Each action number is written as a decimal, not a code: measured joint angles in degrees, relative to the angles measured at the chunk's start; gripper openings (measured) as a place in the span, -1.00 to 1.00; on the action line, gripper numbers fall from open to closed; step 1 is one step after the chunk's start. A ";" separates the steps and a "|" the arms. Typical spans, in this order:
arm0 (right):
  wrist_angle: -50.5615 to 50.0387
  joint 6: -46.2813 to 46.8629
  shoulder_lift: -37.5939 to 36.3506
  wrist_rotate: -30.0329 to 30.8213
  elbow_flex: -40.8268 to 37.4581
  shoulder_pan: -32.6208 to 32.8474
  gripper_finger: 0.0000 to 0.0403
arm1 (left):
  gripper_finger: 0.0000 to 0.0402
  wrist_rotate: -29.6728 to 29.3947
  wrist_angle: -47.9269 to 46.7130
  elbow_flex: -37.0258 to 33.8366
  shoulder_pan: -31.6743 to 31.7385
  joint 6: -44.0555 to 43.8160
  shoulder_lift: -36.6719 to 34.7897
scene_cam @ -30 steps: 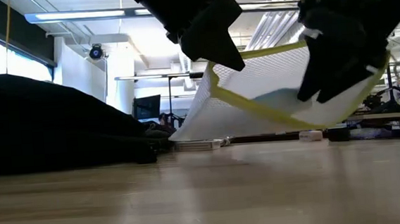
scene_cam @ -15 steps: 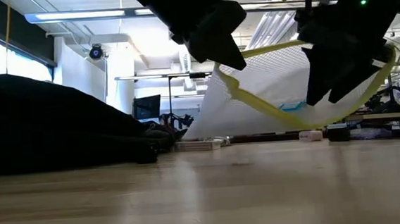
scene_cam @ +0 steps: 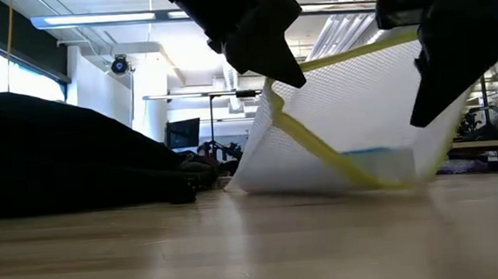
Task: Unpack backpack
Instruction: Put the pill box into the transparent zip bag
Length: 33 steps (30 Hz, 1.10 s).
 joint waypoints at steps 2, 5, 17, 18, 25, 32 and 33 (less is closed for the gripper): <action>-5.29 12.91 0.14 5.81 0.02 -0.92 0.64 | -1.00 1.58 -0.08 0.31 -0.17 -1.37 -0.09; -11.24 22.33 1.16 8.63 0.04 -2.11 0.64 | -1.00 5.12 -2.59 2.44 -0.31 -4.90 -0.28; 12.31 -11.82 3.04 -1.19 -0.11 -7.36 0.64 | -1.00 5.03 -13.24 7.17 -0.35 -7.66 -1.93; 14.07 -15.44 3.04 -2.33 -0.11 -7.42 0.64 | -1.00 3.35 -13.94 7.17 -0.31 -7.93 -2.10; 23.50 -30.77 3.04 -14.38 -0.11 -6.87 0.64 | -1.00 -3.96 -16.38 7.16 0.00 -7.66 -2.25; 25.27 -28.41 2.95 -15.42 -0.11 -3.79 0.64 | -1.00 -3.96 -16.44 4.74 0.13 -9.41 -2.25; 25.30 -27.11 2.96 -16.93 -0.11 -3.34 0.64 | -1.00 -3.98 -16.49 4.52 0.15 -9.49 -2.25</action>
